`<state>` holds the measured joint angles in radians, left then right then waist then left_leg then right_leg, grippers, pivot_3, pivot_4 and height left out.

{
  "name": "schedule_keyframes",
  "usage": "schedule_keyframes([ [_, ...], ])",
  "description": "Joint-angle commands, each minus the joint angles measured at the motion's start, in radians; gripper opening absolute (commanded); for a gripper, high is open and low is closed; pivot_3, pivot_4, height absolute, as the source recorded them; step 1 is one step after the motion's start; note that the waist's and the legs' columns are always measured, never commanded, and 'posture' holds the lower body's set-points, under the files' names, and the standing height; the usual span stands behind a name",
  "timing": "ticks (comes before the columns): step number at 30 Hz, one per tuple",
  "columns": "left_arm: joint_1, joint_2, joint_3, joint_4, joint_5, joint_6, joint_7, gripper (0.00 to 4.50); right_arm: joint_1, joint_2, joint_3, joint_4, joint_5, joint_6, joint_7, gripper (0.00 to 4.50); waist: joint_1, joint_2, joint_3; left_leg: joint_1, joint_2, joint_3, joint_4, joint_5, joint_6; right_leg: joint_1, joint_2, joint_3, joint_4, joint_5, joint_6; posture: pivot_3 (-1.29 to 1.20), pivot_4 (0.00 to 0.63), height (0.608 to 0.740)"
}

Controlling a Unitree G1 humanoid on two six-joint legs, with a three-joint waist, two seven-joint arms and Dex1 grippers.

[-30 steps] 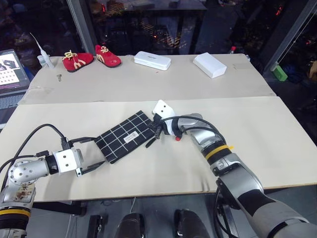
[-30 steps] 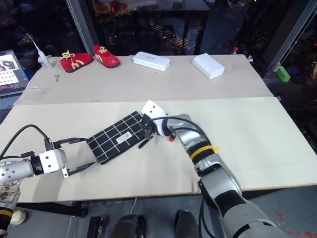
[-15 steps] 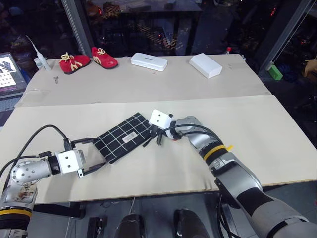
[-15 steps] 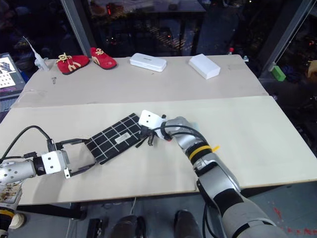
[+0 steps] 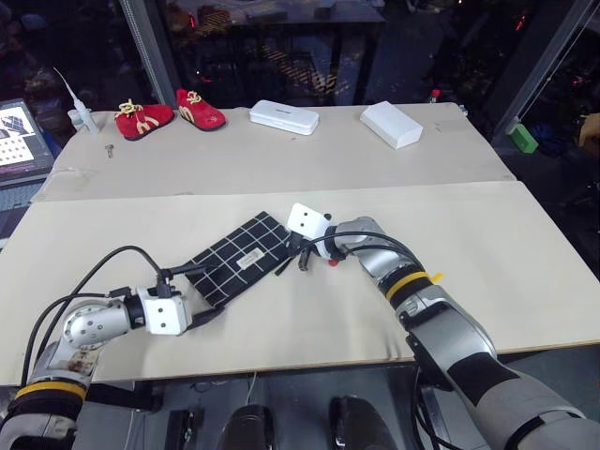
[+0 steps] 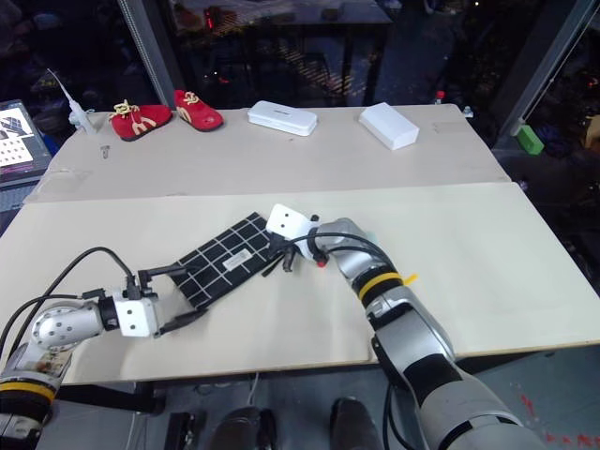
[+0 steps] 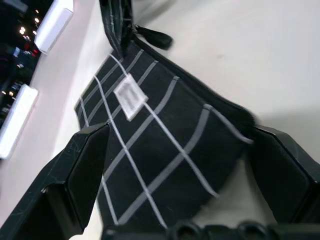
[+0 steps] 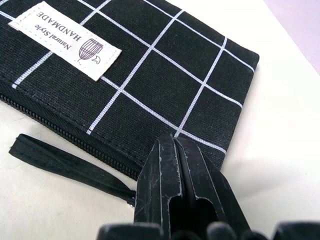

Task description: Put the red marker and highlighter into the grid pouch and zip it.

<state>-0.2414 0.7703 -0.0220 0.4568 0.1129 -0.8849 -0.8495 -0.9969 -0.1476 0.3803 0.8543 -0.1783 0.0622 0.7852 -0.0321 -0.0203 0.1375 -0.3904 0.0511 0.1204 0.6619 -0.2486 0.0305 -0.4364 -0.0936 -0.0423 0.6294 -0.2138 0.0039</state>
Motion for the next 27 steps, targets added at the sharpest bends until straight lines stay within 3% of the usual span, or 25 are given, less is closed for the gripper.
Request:
schedule_keyframes([
  [1, -0.034, -0.018, -0.045, 0.045, 0.044, -0.026, 0.038, 4.50, -0.019, 0.001, -0.018, -0.007, -0.003, 0.005, 0.001, 0.06, 0.000, 0.000, 0.000, 0.000, 0.000, 0.000, 0.000, 0.000, 0.000, 0.000, 0.000, 0.000, 0.000, 0.000, 0.000, 0.00, 0.150, 0.740],
  [13, -0.075, -0.026, -0.116, 0.097, 0.073, -0.046, 0.096, 4.50, -0.006, -0.007, -0.022, -0.020, -0.002, 0.019, 0.003, 0.06, 0.003, 0.000, 0.000, 0.000, 0.000, 0.000, 0.000, 0.000, 0.000, 0.000, 0.000, 0.000, 0.000, 0.000, 0.000, 0.00, 0.150, 0.740],
  [16, -0.089, -0.034, -0.129, 0.099, 0.075, -0.044, 0.106, 3.83, -0.003, -0.010, -0.023, -0.027, -0.001, 0.023, 0.006, 0.00, 0.005, 0.000, 0.000, 0.000, 0.000, 0.000, 0.000, 0.000, 0.000, 0.000, 0.000, 0.000, 0.000, 0.000, 0.000, 0.00, 0.150, 0.740],
  [25, -0.122, -0.051, -0.160, 0.107, 0.068, -0.029, 0.116, 0.31, 0.001, -0.025, -0.027, -0.036, 0.001, 0.029, 0.015, 0.00, 0.013, 0.000, 0.000, 0.000, 0.000, 0.000, 0.000, 0.000, 0.000, 0.000, 0.000, 0.000, 0.000, 0.000, 0.000, 0.00, 0.150, 0.740],
  [27, -0.123, -0.057, -0.164, 0.100, 0.064, -0.019, 0.115, 0.06, 0.006, -0.026, -0.030, -0.042, 0.007, 0.030, 0.021, 0.00, 0.014, 0.000, 0.000, 0.000, 0.000, 0.000, 0.000, 0.000, 0.000, 0.000, 0.000, 0.000, 0.000, 0.000, 0.000, 0.00, 0.150, 0.740],
])
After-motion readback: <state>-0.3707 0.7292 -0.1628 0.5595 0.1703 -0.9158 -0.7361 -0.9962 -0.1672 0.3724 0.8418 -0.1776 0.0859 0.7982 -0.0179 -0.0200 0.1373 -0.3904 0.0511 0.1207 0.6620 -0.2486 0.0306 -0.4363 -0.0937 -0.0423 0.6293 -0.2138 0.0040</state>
